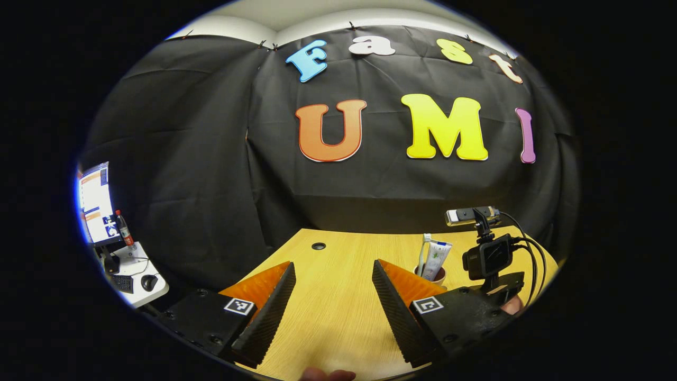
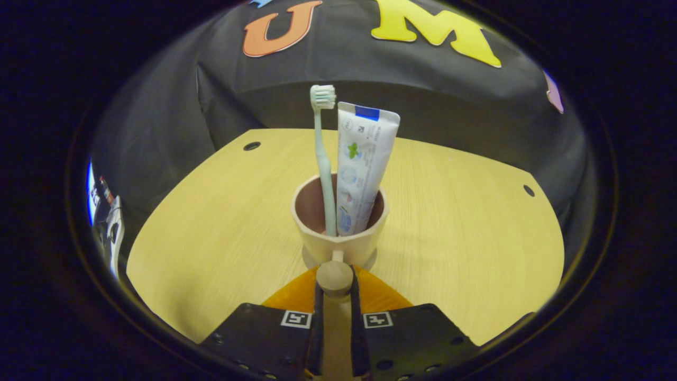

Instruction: Put the toothbrush and toothpaste on the desktop into the cup, then pick up the cup and place it on the coaster on the desktop.

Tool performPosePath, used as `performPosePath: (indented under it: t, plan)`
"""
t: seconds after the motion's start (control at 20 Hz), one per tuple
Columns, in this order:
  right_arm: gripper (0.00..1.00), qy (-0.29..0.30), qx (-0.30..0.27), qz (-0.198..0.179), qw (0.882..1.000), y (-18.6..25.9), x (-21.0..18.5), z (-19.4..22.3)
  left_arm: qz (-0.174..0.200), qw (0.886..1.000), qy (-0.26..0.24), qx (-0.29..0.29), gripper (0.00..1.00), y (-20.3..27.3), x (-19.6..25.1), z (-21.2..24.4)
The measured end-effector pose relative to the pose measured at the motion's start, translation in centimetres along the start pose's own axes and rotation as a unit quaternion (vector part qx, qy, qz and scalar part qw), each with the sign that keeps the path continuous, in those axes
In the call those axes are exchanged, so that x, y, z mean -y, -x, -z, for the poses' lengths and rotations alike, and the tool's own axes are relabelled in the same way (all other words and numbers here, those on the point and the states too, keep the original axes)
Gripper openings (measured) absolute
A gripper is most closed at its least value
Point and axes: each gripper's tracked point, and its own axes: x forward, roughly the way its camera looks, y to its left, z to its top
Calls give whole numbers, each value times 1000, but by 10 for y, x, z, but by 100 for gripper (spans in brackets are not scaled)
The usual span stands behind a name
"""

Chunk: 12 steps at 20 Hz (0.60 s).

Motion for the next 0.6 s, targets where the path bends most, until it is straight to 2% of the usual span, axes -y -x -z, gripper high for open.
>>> performPosePath:
  t: [0.1,0.2,0.25,0.35,0.4,0.55,0.6]
  plan:
    - [23,0,3,5,1000,6,4,-1,1,1000,0,3,93,2,2,-3]
    - [39,-2,13,7,1000,18,9,-4,5,1000,2,5,93,3,7,-5]
    - [52,-5,20,7,1000,25,11,-6,8,1000,5,5,93,4,10,-6]
    - [60,-11,35,6,999,44,18,-14,16,1000,10,9,93,5,21,-11]
    - [59,-13,45,5,999,55,23,-19,23,1000,13,10,93,5,28,-14]
    - [73,-12,86,21,996,94,50,-38,47,999,13,20,93,5,55,-25]
    - [73,-13,100,28,995,108,62,-45,57,998,13,25,93,5,65,-30]
